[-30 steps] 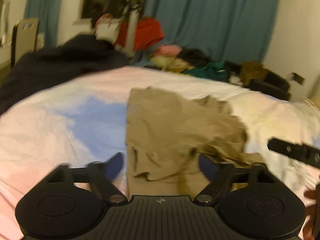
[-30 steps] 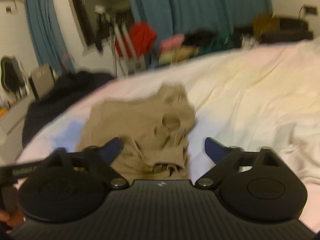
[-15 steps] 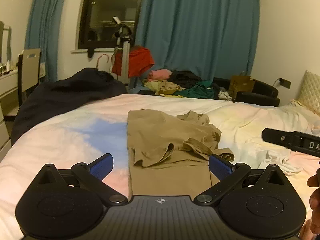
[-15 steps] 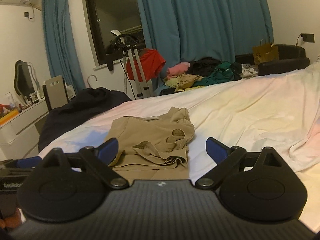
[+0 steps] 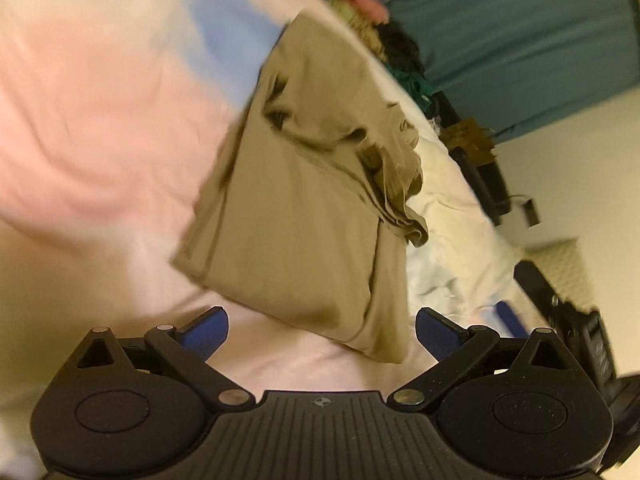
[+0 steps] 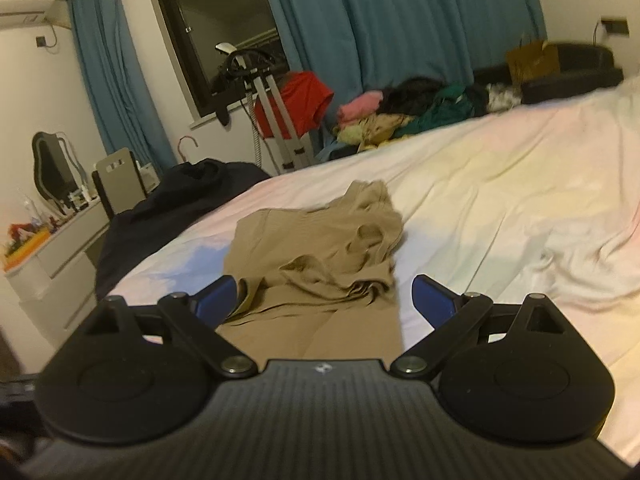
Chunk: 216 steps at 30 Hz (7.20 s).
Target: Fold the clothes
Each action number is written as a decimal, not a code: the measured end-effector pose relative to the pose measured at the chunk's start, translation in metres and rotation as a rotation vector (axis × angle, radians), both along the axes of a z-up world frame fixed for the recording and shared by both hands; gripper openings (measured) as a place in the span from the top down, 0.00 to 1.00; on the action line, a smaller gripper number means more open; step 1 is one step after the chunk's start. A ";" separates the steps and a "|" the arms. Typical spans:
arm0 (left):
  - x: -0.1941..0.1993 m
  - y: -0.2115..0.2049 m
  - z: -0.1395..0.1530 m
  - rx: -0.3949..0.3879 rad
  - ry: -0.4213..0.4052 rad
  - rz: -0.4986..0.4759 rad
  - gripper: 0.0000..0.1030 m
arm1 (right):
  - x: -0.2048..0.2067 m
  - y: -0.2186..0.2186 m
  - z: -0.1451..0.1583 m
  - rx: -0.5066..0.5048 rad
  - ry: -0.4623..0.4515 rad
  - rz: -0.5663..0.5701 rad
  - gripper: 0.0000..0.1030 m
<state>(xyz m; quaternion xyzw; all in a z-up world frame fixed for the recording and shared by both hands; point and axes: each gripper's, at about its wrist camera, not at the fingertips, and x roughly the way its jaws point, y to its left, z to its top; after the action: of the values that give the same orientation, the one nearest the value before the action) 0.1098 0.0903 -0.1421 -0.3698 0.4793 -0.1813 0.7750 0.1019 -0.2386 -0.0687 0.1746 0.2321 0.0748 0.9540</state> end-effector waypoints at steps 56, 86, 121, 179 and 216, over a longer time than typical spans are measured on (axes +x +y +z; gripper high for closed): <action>-0.006 0.010 -0.017 -0.287 -0.153 0.279 0.90 | 0.016 -0.005 -0.134 1.010 0.452 -0.056 0.28; 0.003 0.021 -0.027 -0.271 -0.091 0.311 0.90 | 0.010 -0.036 -0.084 0.701 0.174 -0.169 0.89; -0.077 0.026 0.107 -0.170 0.018 0.426 0.92 | -0.056 -0.028 0.012 0.756 0.238 -0.187 0.89; 0.009 -0.062 0.037 0.704 -0.421 -0.058 0.04 | 0.072 0.046 -0.051 -0.102 0.175 0.164 0.63; -0.055 0.009 0.033 0.101 -0.103 0.045 0.05 | 0.015 0.050 -0.043 0.024 0.251 0.184 0.63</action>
<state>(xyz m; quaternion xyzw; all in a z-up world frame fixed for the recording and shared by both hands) 0.0552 0.0993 -0.1089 -0.3311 0.4389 -0.1582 0.8202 0.1164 -0.1882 -0.1119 0.1721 0.3637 0.1420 0.9044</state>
